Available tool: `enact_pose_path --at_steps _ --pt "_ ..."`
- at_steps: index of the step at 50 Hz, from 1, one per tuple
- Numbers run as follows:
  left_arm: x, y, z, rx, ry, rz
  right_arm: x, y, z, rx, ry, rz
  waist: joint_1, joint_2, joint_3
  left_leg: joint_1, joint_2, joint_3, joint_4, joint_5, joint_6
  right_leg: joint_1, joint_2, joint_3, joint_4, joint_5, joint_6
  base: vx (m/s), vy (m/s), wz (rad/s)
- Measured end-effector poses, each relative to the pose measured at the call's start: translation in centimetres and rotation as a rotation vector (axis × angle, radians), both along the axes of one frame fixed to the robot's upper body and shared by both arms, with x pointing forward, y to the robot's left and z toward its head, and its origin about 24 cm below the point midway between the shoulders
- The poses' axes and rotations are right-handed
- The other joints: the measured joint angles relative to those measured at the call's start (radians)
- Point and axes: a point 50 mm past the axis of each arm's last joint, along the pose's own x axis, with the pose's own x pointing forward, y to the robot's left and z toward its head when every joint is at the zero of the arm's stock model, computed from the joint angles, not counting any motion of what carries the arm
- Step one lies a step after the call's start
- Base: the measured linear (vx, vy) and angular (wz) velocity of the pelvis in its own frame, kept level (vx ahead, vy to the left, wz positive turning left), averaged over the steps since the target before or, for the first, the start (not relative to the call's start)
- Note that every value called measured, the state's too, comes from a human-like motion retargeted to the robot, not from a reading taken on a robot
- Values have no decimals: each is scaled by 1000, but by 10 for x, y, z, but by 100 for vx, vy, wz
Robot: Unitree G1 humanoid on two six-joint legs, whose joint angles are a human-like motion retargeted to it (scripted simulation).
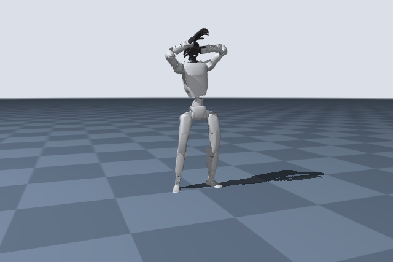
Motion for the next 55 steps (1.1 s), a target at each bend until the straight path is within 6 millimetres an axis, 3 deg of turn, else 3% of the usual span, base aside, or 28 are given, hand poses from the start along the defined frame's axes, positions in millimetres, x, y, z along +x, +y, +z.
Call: enact_pose_path --at_steps 2,4,7,10,13,15,18,20,22,25,29,32,34,36,40,42,44,47,51,53,55 --pt "-4 -1 13 -104 52 -72 6 0 -17 -100 43 -43 -23 -33 12 4 -2 -4 0 0 -2 7 -2 -5 0 -2 1 0 0 0" --pt "3 1 40 -278 58 -97 -1 6 -36 -199 40 -9 -41 -60 24 7 -5 -10 0 0 -1 15 -5 -12 -1 -4 5 0 0 0" --pt "27 17 89 -596 18 -53 -33 18 -59 -276 -11 157 -44 -70 34 9 -10 -18 0 0 7 25 -10 -23 -5 -7 14 0 0 0" --pt "63 34 110 -702 -28 175 -68 24 -62 -228 -55 352 -43 -69 35 5 -13 -25 3 1 16 28 -13 -31 -8 -7 20 0 0 0" --pt "86 30 88 -490 -19 368 -77 24 -41 -123 -139 391 -33 -61 23 -2 -13 -28 5 1 18 25 -12 -34 -9 -7 19 0 0 0" --pt "81 21 61 -312 10 357 -69 25 -23 -56 -209 332 -18 -44 13 -6 -10 -28 6 0 15 19 -10 -32 -9 -5 15 0 0 0" --pt "45 3 24 -142 30 146 -43 22 3 21 -293 155 -10 -40 6 -10 -5 -26 4 2 5 13 -4 -28 -7 -3 5 0 0 0" --pt "21 -4 11 -110 57 -2 -23 16 12 27 -303 15 -16 -58 7 -9 -3 -24 2 3 -1 11 -2 -26 -5 -2 1 0 0 0" --pt "12 -8 15 -165 98 -78 -5 9 8 -34 -263 -102 -26 -87 13 -5 -2 -23 0 4 -6 12 -2 -24 -3 -4 1 0 0 0" --pt "22 -5 51 -383 133 -77 8 9 -20 -225 -197 -179 -23 -112 23 2 -3 -21 -3 4 -7 17 -2 -23 -3 -6 5 0 0 0" --pt "62 20 104 -660 53 146 -26 23 -60 -419 -235 -21 -7 -113 31 9 -6 -13 -5 4 2 18 -4 -18 -4 -7 19 0 0 0" --pt "89 37 113 -633 -27 385 -61 31 -67 -406 -269 169 1 -104 33 11 -5 -6 -5 3 10 14 -4 -11 -3 -6 23 0 0 0" --pt "96 37 96 -505 -5 454 -71 35 -57 -335 -273 242 13 -88 31 11 -4 -1 -5 3 13 10 -3 -4 -2 -5 21 0 0 0" --pt "91 28 66 -341 63 423 -68 37 -37 -223 -274 254 23 -71 26 11 -1 4 -6 1 12 6 0 2 -1 -4 15 0 0 0" --pt "43 0 8 -61 167 183 -40 30 13 16 -252 112 24 -64 17 11 4 9 -7 1 6 1 5 9 1 -2 2 0 0 0" --pt "23 -9 2 -49 159 62 -22 18 26 58 -209 2 13 -83 20 12 4 7 -8 1 2 2 6 8 2 -3 -2 0 0 0" --pt "16 -11 16 -146 140 -14 -5 11 22 10 -154 -93 0 -103 22 13 3 4 -9 1 -2 6 5 4 1 -4 -1 0 0 0" --pt "27 -2 62 -427 81 -27 5 13 -6 -204 -178 -196 -4 -112 24 15 0 -1 -9 2 -1 13 2 -3 -1 -5 7 0 0 0" --pt "67 31 116 -720 -20 195 -30 27 -32 -336 -413 -90 2 -97 28 17 -5 -3 -8 3 10 17 -3 -9 -3 -6 23 0 0 0" --pt "90 43 123 -697 -22 386 -51 30 -30 -257 -441 38 1 -90 29 16 -6 -3 -6 3 15 18 -5 -10 -4 -7 27 0 0 0" --pt "107 47 110 -569 43 527 -62 30 -22 -146 -385 157 9 -72 18 13 -5 -3 -5 3 17 16 -4 -9 -4 -7 27 0 0 0"
